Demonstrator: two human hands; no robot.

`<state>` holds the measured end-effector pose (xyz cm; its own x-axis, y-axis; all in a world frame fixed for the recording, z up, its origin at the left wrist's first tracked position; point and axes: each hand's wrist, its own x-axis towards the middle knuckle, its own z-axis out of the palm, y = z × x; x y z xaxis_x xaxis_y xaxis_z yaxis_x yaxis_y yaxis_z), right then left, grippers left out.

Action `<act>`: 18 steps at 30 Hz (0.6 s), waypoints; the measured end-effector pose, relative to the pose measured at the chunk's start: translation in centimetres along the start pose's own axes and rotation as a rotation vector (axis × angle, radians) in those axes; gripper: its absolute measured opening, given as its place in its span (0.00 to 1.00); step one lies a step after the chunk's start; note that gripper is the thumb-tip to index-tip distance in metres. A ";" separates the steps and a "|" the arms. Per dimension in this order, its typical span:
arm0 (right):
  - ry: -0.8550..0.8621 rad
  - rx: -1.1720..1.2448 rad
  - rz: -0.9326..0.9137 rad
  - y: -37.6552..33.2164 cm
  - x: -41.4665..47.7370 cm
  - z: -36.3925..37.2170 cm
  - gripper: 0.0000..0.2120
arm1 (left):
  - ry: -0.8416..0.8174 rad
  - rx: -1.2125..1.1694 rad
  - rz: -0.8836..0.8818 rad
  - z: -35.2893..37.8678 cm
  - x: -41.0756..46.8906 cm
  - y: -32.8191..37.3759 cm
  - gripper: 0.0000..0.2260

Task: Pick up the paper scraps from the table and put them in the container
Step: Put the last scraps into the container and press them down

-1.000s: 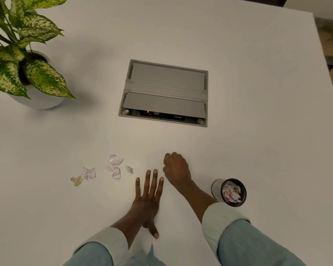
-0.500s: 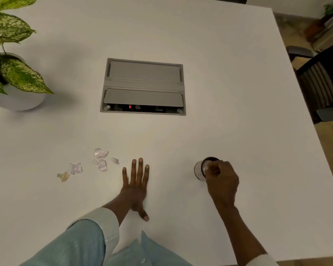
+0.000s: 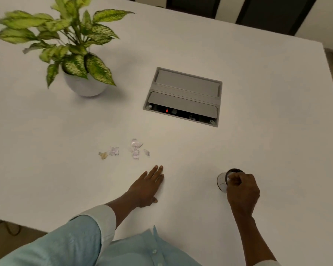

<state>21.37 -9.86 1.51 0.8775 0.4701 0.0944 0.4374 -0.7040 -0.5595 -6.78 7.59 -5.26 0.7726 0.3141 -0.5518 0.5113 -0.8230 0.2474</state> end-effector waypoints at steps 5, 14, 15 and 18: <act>-0.032 0.060 -0.217 -4.1 -2.3 2.0 0.14 | 0.043 -0.122 -0.045 2.0 -3.1 -0.7 0.40; -0.408 0.060 -0.322 -11.1 -6.4 8.6 0.11 | 0.312 -0.558 -0.294 2.1 -6.0 -3.7 0.19; -0.462 0.037 -0.328 -11.8 -6.6 9.4 0.10 | 0.343 -0.580 -0.325 2.0 -6.2 -4.5 0.18; -0.638 -0.074 -0.377 -13.6 -7.1 11.9 0.11 | 0.424 -0.645 -0.435 1.6 -6.6 -7.2 0.14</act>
<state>6.87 2.67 -1.35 0.3907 0.8888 -0.2396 0.7182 -0.4571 -0.5246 -16.20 10.71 -4.65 0.4689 0.7915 -0.3919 0.8064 -0.2026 0.5556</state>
